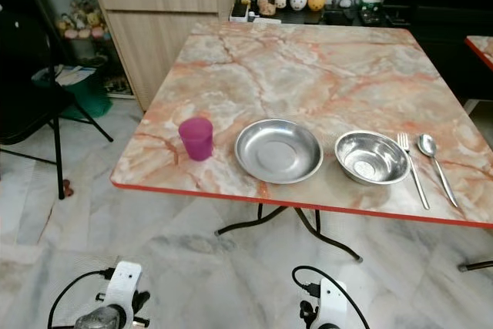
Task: Setting the table
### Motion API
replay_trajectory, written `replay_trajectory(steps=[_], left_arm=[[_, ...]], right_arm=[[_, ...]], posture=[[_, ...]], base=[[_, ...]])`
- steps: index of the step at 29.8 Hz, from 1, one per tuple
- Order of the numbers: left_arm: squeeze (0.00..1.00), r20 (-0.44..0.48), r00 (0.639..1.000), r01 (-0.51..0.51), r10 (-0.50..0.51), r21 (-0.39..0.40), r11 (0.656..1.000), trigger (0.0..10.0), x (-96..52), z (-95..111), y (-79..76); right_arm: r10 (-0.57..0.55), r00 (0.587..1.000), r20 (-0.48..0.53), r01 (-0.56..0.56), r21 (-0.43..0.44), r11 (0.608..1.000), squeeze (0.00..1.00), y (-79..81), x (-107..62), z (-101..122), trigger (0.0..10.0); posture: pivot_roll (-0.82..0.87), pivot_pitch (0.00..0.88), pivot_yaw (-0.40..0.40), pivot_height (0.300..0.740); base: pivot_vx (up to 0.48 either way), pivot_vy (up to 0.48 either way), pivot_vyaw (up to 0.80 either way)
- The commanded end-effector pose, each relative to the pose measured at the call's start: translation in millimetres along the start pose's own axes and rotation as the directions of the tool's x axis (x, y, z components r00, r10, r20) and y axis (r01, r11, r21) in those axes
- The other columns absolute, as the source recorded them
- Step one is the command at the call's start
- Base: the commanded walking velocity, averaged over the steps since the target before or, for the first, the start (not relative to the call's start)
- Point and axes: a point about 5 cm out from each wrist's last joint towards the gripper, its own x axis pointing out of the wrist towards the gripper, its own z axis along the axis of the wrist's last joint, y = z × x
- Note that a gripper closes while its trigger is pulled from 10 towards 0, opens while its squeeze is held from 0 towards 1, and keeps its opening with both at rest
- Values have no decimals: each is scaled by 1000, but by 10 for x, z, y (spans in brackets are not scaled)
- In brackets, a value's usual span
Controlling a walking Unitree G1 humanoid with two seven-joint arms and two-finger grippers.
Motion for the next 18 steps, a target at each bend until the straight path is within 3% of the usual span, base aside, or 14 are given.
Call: replay_trajectory(steps=[1, 9, 18], left_arm=[[0, -18, 1000, 5, -5, 27, 1000, 10000, -12, -53, -6], [0, -15, 1000, 6, -6, 22, 1000, 10000, -7, -44, -21], [0, -4, 1000, 8, -8, 29, 1000, 10000, -1, -12, -20]], right_arm=[[-3, 1000, 5, 3, -1, 1000, 0, 1, 0, 4, 10000], [-4, 1000, 6, 4, -2, 1000, 0, -2, 0, 6, 10000], [-1, 1000, 5, 1, -4, 1000, 0, -1, 0, 5, 10000]], posture=[[45, 0, -23, 740], [45, 0, -23, 740], [46, 0, -21, 740]], base=[[0, 0, 0], [0, -300, 0], [0, 0, 0]])
